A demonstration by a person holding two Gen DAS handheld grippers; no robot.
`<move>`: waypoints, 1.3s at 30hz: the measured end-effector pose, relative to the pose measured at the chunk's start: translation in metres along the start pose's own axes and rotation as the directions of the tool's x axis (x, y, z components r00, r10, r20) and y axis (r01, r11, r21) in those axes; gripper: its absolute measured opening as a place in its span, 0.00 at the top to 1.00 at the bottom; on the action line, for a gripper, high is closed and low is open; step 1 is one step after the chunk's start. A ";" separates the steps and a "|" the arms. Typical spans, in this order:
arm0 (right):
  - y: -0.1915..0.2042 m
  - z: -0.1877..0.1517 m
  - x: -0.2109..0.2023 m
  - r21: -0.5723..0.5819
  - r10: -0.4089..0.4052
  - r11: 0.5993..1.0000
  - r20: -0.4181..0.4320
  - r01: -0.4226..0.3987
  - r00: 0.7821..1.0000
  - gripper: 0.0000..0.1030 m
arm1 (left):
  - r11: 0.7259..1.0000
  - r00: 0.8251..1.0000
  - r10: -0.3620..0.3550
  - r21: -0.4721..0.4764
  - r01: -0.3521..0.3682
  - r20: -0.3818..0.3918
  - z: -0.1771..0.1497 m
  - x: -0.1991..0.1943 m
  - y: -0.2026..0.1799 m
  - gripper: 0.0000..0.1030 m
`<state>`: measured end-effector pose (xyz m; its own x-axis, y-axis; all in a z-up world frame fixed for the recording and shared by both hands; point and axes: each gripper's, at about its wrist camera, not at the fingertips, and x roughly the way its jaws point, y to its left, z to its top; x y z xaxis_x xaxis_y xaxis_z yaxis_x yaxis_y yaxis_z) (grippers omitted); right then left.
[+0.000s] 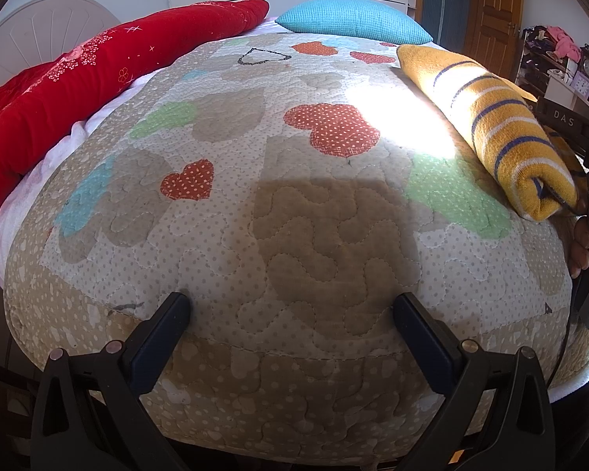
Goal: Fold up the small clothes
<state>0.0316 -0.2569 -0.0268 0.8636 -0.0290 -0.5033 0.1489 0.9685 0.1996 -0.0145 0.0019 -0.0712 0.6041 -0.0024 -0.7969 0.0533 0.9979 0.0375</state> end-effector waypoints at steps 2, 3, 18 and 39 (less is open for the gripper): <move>-0.001 0.002 0.000 -0.001 -0.003 1.000 0.000 0.003 1.000 0.50 | 1.000 1.000 -0.003 -0.002 0.003 0.000 0.001 0.000 0.000 0.00; -0.001 0.002 0.000 -0.001 -0.003 1.000 -0.001 0.003 1.000 0.50 | 1.000 1.000 -0.004 -0.004 0.004 0.000 0.001 0.000 0.001 0.00; 0.008 0.006 0.002 -0.055 -0.106 0.993 -0.047 0.103 0.993 0.43 | 1.000 1.000 -0.017 -0.007 0.017 0.014 -0.001 -0.001 0.000 0.00; 0.054 0.021 -0.017 -0.089 -0.005 0.996 -0.147 -0.008 0.989 0.39 | 1.000 1.000 -0.021 0.000 0.021 0.018 -0.006 -0.002 -0.001 0.00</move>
<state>0.0351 -0.2090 0.0107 0.7826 0.0024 -0.6225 0.0988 0.9868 0.1280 -0.0205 0.0016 -0.0729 0.6169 -0.0247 -0.7867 0.0659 0.9976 0.0204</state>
